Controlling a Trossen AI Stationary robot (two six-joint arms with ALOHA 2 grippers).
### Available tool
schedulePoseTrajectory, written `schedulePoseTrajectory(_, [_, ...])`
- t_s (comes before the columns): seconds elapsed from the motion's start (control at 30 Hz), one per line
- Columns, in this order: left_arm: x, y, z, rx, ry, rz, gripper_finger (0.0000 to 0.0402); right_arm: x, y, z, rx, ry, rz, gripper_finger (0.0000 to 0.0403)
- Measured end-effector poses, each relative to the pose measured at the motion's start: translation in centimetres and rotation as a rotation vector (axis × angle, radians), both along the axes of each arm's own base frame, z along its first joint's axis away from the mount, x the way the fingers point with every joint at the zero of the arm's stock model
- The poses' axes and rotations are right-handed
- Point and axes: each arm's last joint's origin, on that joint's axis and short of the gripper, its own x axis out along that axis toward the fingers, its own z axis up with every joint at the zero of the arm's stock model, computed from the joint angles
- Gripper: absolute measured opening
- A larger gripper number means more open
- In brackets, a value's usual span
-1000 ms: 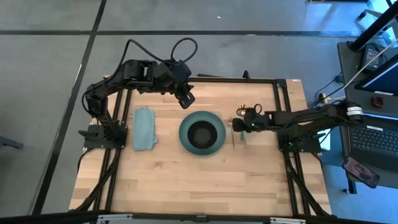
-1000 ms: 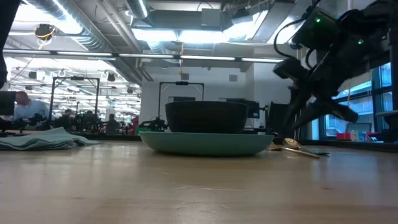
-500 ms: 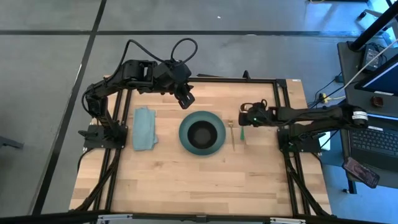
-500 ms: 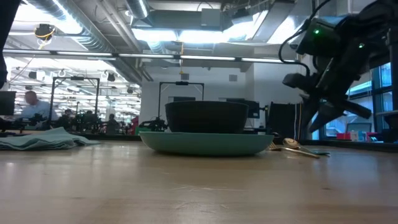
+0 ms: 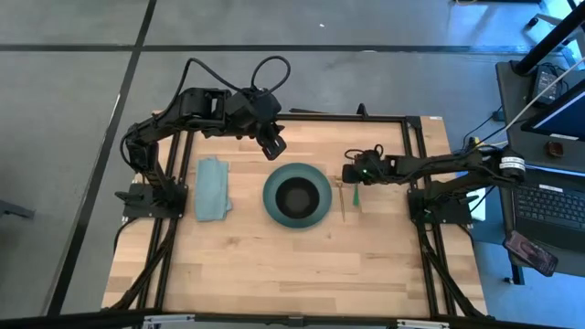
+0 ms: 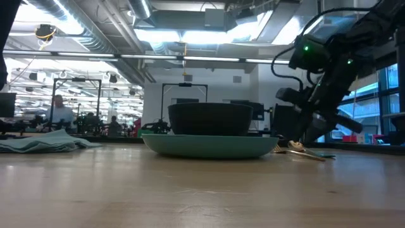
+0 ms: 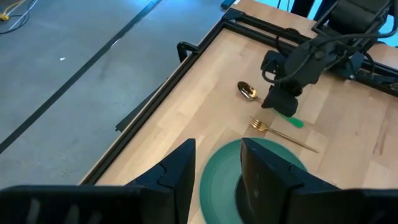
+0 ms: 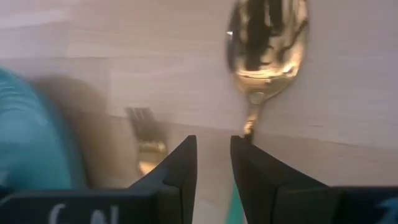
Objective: Set table place
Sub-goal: Put the green spoon into the black bowl
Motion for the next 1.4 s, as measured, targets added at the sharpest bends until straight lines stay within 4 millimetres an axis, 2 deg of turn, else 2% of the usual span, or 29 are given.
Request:
schedulePoseTrajectory(0.2, [0.0,0.0,0.0,0.000,0.000,0.000,0.0121,0.2,-0.2,-1.2,0.043,0.048,0.002,0.0100])
schedulePoseTrajectory(0.53, [0.0,0.1,0.0,0.000,0.000,0.002,0.0121,0.9,-0.3,-0.3,0.030,-0.063,0.078,0.0100])
schedulePoseTrajectory(0.93, [0.0,0.1,0.0,0.000,0.000,0.003,0.0121,-3.3,0.8,1.7,0.057,0.129,0.060,0.0100])
schedulePoseTrajectory(1.23, [0.0,0.1,0.0,0.000,-0.007,0.003,0.0121,-3.8,0.6,1.5,-0.039,0.228,0.063,0.0100])
schedulePoseTrajectory(1.4, [0.0,0.1,0.0,0.000,-0.008,0.003,0.0121,-3.8,0.5,1.0,-0.031,0.279,0.075,0.0100])
